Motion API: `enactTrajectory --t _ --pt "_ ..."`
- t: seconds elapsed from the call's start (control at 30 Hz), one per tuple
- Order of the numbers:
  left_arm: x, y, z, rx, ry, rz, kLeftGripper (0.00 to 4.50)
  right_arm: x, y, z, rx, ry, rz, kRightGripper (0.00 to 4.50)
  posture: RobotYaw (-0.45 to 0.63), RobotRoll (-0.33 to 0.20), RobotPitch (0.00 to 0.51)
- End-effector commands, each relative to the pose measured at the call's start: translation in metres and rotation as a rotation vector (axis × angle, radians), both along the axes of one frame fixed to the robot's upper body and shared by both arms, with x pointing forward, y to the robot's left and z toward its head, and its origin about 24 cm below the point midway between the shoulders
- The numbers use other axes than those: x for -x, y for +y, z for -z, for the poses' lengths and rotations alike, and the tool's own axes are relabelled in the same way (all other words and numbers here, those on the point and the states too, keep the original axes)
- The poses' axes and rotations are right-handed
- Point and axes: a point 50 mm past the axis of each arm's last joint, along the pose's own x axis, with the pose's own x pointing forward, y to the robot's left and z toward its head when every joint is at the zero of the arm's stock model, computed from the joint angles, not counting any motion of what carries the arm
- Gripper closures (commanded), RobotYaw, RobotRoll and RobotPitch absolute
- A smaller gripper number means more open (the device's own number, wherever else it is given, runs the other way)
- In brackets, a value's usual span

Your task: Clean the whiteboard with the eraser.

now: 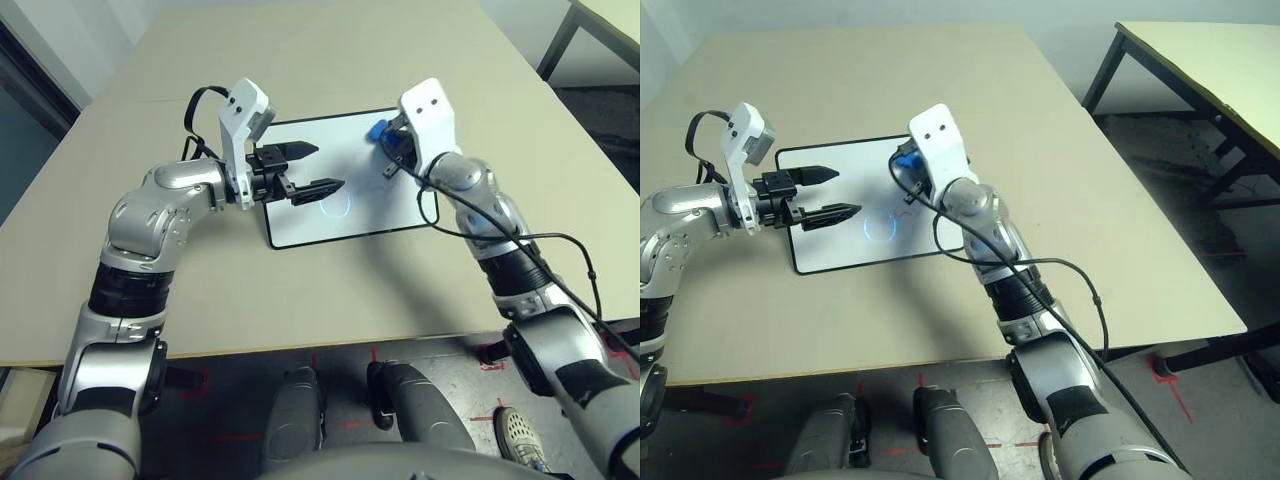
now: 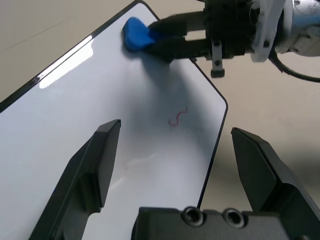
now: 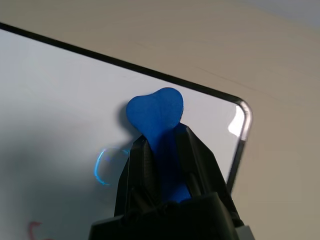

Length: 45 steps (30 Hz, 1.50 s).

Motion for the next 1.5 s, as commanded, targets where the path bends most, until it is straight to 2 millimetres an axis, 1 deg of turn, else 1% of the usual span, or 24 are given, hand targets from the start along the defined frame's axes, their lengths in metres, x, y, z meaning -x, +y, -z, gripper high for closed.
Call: enactTrajectory --t 0.03,0.2,0.47,0.57,0.83,1.07,1.13,1.23,1.37,1.47,1.5 --pt "0.002 -0.003 0.000 -0.014 -0.001 0.010 0.00 0.000 -0.011 0.025 0.025 0.099 0.068 3.88 0.02 0.000 0.134" --pt "0.001 -0.003 -0.002 -0.017 -0.005 0.013 0.00 0.008 -0.004 0.038 0.038 0.156 0.017 3.88 0.01 0.000 0.131" --pt "0.000 -0.005 -0.003 -0.019 -0.008 0.020 0.00 0.030 0.013 0.070 0.072 0.304 -0.125 3.90 0.01 0.000 0.129" --pt "0.000 -0.005 -0.003 -0.020 -0.008 0.021 0.00 0.035 0.016 0.078 0.072 0.350 -0.163 3.90 0.01 0.000 0.129" --pt "0.001 -0.004 -0.003 -0.022 -0.005 0.018 0.00 0.041 0.014 0.090 0.125 0.438 -0.216 3.90 0.02 0.000 0.137" --pt "0.001 -0.001 0.000 -0.035 0.010 0.008 0.00 0.042 0.011 0.099 0.157 0.473 -0.227 3.90 0.02 0.000 0.140" --pt "0.002 0.005 0.005 -0.062 0.038 -0.007 0.00 0.041 0.010 0.099 0.163 0.469 -0.225 3.90 0.02 0.000 0.140" --pt "0.005 0.014 0.014 -0.120 0.084 -0.015 0.00 0.034 0.008 0.089 0.162 0.410 -0.209 3.90 0.02 0.000 0.141" --pt "0.008 0.019 0.019 -0.148 0.112 -0.021 0.00 0.023 0.008 0.067 0.129 0.297 -0.179 3.90 0.02 0.000 0.141" --pt "0.009 0.021 0.022 -0.155 0.120 -0.026 0.00 0.013 0.011 0.040 0.091 0.163 -0.154 3.90 0.02 0.000 0.142" --pt "0.009 0.021 0.022 -0.155 0.122 -0.026 0.00 0.011 0.013 0.034 0.080 0.133 -0.154 3.90 0.02 0.000 0.142"
